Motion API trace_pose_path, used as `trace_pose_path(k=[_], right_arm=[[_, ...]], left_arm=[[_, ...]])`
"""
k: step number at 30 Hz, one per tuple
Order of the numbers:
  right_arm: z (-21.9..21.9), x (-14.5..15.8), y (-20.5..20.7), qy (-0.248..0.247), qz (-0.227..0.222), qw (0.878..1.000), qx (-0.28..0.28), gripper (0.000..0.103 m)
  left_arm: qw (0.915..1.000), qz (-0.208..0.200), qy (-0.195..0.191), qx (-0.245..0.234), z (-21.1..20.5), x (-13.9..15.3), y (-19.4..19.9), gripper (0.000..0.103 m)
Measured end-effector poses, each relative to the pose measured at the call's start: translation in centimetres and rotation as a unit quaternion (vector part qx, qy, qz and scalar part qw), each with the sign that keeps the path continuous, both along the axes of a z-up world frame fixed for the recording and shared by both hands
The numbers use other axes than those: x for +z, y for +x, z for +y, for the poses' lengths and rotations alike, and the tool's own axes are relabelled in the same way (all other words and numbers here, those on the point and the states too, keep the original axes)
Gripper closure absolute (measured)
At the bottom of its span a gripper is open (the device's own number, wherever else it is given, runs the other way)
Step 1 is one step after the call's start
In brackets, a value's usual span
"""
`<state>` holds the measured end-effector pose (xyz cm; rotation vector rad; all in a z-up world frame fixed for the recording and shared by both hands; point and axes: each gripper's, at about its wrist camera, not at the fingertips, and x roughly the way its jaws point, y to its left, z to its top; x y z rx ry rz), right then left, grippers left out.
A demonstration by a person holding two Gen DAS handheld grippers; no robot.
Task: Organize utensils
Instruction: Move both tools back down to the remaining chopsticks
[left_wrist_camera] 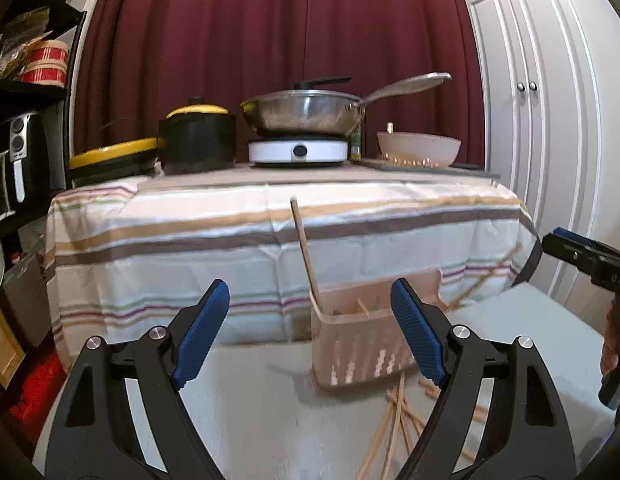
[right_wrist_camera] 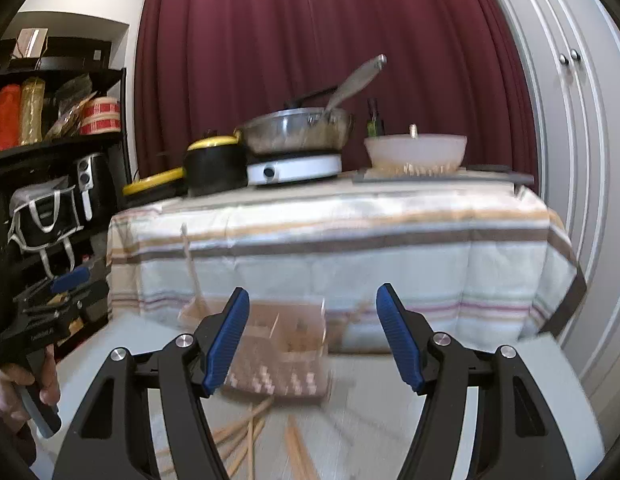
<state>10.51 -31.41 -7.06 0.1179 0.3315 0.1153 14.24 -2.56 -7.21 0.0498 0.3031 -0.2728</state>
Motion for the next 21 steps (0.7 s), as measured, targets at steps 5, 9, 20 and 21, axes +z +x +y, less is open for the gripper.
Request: trace_pose_path(k=[5, 9, 20, 21], right_arm=[[1.1, -3.5, -3.5, -0.010, 0.013, 1.000, -0.007, 0.041], [1.9, -7.1, -6.1, -0.016, 0.037, 0.999, 0.000, 0.048], [3.3, -14.8, -9.9, -0.011, 0.115, 0.993, 0.038, 0.065], [3.6, -14.8, -10.1, -0.014, 0.114, 0.993, 0.040, 0.065]], left_arm=[[0.9993, 0.034, -0.014, -0.005, 0.6, -3.4, -2.9, 0.027], [0.9978, 0.065, -0.011, -0.004, 0.7, -6.4, -4.9, 0.035], [0.9905, 0.136, 0.020, -0.011, -0.5, -14.1, -8.8, 0.057], [0.9899, 0.139, 0.023, -0.014, -0.8, -14.6, -8.9, 0.058]])
